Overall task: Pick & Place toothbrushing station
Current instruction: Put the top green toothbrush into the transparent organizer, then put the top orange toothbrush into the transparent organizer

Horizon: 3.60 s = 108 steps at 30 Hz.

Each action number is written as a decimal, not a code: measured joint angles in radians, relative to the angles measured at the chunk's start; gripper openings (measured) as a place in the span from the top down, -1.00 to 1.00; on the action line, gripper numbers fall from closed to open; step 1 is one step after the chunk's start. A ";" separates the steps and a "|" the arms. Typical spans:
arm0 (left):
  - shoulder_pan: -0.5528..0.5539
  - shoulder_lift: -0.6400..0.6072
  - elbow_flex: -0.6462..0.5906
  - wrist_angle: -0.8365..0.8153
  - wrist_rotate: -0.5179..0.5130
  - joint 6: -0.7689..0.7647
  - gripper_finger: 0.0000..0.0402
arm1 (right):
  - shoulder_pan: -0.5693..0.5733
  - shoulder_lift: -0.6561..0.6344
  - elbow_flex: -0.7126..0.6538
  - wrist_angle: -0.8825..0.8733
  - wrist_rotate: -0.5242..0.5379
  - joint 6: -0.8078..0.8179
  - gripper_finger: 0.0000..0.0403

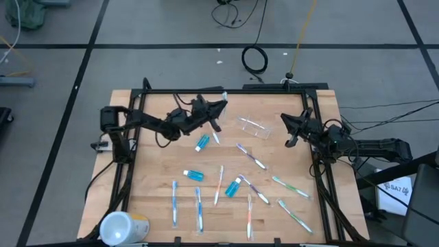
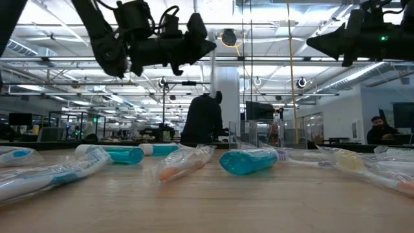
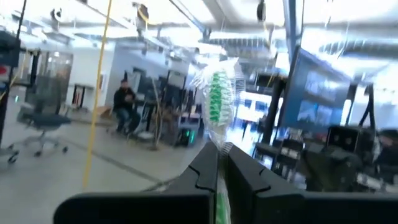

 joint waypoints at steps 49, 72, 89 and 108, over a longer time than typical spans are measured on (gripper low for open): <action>-0.001 0.402 0.427 -0.367 -0.365 0.223 0.34 | 0.000 0.001 0.000 0.158 -0.002 -0.369 0.90; -0.013 -0.091 0.429 -1.741 -0.464 -0.375 -0.03 | 0.000 0.002 0.000 0.090 -0.005 -0.230 0.90; 0.019 0.092 0.427 -1.858 -0.300 -0.788 -0.03 | 0.000 0.007 0.000 0.069 -0.006 -0.129 0.90; 0.043 0.209 0.430 -1.770 -0.218 -0.763 0.49 | 0.000 0.007 0.000 0.050 -0.003 -0.130 0.90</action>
